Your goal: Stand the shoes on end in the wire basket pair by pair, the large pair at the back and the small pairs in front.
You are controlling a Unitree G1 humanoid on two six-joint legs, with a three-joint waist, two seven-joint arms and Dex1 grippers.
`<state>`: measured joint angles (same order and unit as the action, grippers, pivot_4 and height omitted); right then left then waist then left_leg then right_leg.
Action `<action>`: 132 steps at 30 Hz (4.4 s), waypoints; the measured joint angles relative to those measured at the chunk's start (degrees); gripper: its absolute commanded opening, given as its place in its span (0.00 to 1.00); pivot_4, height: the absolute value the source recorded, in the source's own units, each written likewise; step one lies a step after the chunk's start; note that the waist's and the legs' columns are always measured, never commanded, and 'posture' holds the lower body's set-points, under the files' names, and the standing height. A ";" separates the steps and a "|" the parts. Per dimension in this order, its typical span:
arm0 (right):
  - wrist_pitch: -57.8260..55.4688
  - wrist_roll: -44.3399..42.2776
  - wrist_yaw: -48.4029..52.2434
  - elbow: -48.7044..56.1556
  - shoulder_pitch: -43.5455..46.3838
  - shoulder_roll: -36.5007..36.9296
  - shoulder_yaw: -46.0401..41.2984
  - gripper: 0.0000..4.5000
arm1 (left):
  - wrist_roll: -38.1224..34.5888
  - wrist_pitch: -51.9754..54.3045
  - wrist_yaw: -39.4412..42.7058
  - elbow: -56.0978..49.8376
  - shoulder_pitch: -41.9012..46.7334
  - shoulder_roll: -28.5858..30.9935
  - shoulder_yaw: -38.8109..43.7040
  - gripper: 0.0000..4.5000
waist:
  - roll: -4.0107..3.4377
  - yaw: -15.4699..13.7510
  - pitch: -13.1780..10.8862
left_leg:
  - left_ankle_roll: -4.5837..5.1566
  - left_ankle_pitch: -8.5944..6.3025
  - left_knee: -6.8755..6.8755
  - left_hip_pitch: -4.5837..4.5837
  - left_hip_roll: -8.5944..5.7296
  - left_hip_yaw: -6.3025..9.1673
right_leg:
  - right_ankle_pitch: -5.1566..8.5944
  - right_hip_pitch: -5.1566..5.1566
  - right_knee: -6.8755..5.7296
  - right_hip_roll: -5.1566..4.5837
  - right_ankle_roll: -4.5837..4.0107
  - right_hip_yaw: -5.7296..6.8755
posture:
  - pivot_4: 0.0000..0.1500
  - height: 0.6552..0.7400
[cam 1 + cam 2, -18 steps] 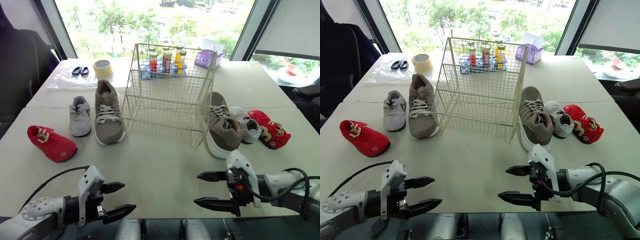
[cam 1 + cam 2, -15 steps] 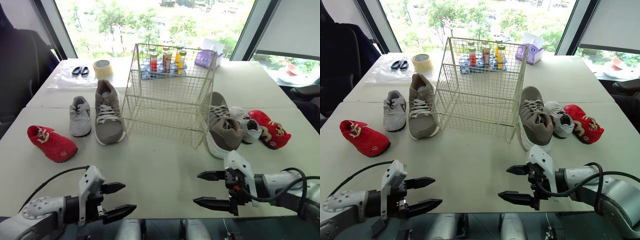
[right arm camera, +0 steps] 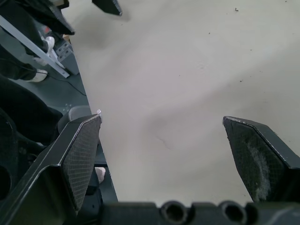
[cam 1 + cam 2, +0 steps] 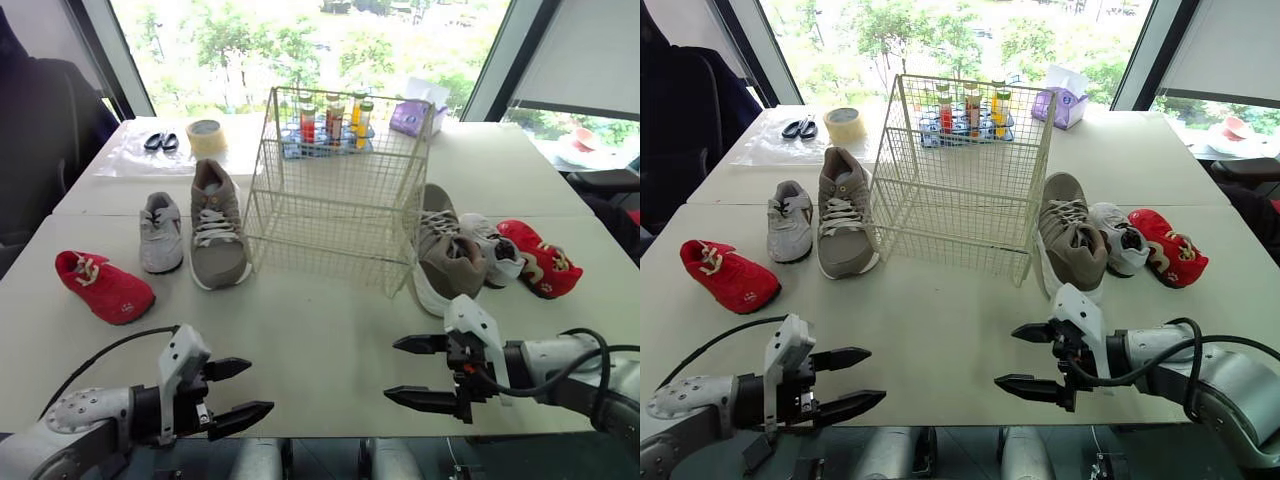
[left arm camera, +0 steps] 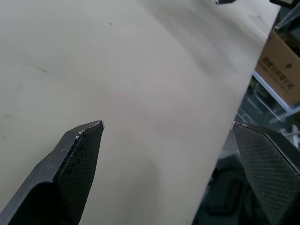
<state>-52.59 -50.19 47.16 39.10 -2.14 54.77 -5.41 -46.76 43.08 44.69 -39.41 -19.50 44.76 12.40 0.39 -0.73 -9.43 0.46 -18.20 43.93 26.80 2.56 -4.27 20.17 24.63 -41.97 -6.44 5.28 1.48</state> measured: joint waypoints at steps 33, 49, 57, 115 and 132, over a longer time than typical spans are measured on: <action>3.87 31.38 26.49 -31.50 68.62 -2.14 39.62 0.99 | -19.54 6.24 -1.73 0.50 22.96 3.92 11.14 1.00 | 0.02 1.70 -0.51 | -0.45 0.31 -0.77 0.55 0.12 -0.64 | -1.03 0.65 0.75 -0.37 1.23 0.90 | 1.00 0.15; 7.49 48.46 30.15 -39.37 68.78 -7.15 43.58 0.00 | -18.77 3.88 -14.67 -8.46 16.59 -2.40 -0.57 1.00 | 0.17 1.83 -0.55 | -0.76 0.79 -0.67 0.30 0.14 -0.38 | -1.37 0.41 0.52 -0.21 1.24 1.11 | 1.00 0.15; 7.47 50.05 30.52 -37.86 67.28 -8.09 41.65 0.00 | -18.10 3.59 -14.32 -7.90 17.62 -2.04 -2.12 1.00 | 0.15 1.74 -0.56 | -0.84 0.84 -0.72 0.39 0.17 -0.37 | -1.41 0.57 0.44 -0.08 1.31 1.12 | 1.00 0.15; -25.38 30.75 12.91 -11.62 32.52 -7.74 -24.69 0.99 | -22.71 5.43 -4.88 -1.04 22.34 2.08 -5.93 1.00 | -0.15 0.43 -0.40 | -0.70 0.88 -0.73 0.31 0.13 -0.26 | -1.48 0.10 0.74 -0.40 1.46 1.52 | 1.00 0.15; -16.18 28.77 -13.64 6.37 10.39 -35.88 -28.64 0.99 | -18.15 2.57 -14.05 -4.73 13.15 -5.01 -7.47 1.00 | -0.36 0.30 -0.38 | -0.60 1.03 -0.91 -0.29 0.22 -0.14 | -1.45 -0.28 0.62 -0.11 0.95 1.57 | 1.00 0.15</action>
<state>-68.76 -21.43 33.52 45.47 8.25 18.89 -34.05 -64.91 45.65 30.64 -44.13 -6.35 39.75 4.92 0.03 -0.44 -9.81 -0.15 -17.17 43.02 26.51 2.77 -4.41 18.72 24.35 -41.35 -6.55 6.23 3.05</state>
